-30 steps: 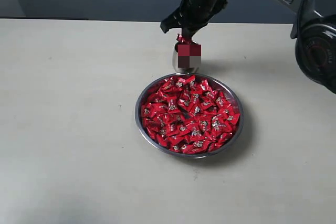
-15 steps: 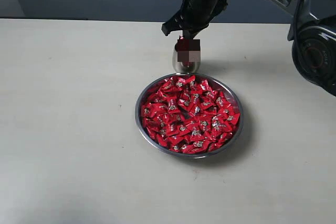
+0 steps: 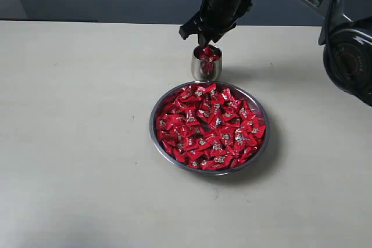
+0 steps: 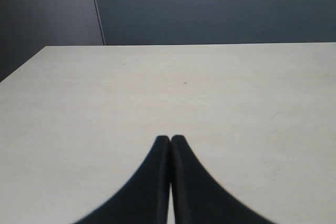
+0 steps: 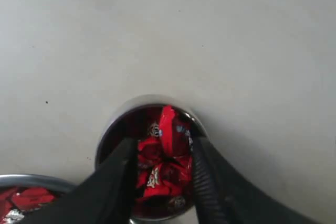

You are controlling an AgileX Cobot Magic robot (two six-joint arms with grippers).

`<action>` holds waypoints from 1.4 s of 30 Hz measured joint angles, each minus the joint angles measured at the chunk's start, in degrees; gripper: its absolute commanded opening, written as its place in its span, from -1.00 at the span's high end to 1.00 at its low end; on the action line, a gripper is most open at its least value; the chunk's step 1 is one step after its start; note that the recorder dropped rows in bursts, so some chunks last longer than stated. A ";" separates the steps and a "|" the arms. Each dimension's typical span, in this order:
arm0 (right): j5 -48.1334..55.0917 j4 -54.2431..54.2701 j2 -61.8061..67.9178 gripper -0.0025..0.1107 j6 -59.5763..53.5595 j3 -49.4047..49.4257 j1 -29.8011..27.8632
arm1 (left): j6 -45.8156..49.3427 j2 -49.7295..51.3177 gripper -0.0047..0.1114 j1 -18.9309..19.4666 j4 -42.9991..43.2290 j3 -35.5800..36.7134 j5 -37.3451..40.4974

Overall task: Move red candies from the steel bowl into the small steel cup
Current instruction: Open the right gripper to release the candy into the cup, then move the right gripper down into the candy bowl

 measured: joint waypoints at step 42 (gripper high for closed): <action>-29.63 17.19 -26.48 0.97 -9.75 55.87 6.64 | 0.00 0.00 0.91 0.00 0.00 0.00 0.00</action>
